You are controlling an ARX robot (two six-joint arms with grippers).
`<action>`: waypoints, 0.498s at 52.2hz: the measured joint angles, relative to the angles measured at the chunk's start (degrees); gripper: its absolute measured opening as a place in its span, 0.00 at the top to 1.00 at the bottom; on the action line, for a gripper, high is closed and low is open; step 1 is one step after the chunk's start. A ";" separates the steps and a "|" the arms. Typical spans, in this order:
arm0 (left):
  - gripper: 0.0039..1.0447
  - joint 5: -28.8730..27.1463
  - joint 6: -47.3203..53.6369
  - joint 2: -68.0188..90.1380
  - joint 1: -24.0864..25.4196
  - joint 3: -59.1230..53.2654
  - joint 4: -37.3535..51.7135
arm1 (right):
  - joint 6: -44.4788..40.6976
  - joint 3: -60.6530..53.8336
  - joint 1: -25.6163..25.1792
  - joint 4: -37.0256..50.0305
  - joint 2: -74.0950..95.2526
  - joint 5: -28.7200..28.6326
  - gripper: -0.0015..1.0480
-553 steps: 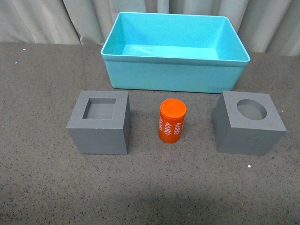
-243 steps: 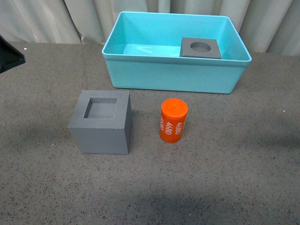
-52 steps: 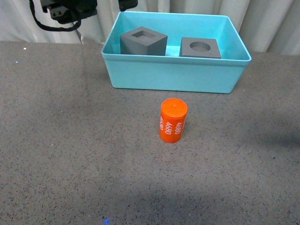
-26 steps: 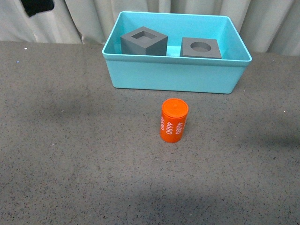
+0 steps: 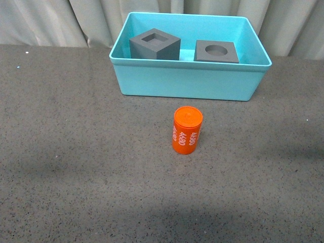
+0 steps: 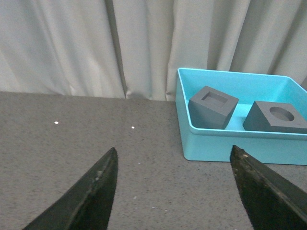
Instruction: Place gray and orange parts in blue box
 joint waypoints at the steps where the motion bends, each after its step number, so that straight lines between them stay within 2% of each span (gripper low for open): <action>1: 0.38 0.39 0.15 -0.66 0.37 -0.61 0.37 | 0.00 0.00 0.00 0.00 0.00 0.00 0.09; 5: 0.53 3.80 1.92 -7.96 4.00 -5.75 -0.94 | 0.00 0.00 -0.02 0.00 -0.09 0.15 0.09; 9: 0.67 7.28 2.58 -16.70 7.45 -8.50 -8.74 | 0.00 0.00 -0.02 0.00 -0.13 0.13 0.09; 12: 0.79 12.92 2.89 -25.81 12.15 -8.55 -16.96 | 0.00 0.00 0.00 0.00 -0.11 0.07 0.09; 16: 0.97 13.51 3.04 -39.19 14.86 -8.55 -28.65 | 0.00 -0.02 -0.02 0.00 -0.11 0.09 0.09; 26: 0.97 14.21 3.43 -46.88 15.02 -8.55 -34.49 | 0.00 -0.02 -0.02 0.00 -0.11 0.15 0.09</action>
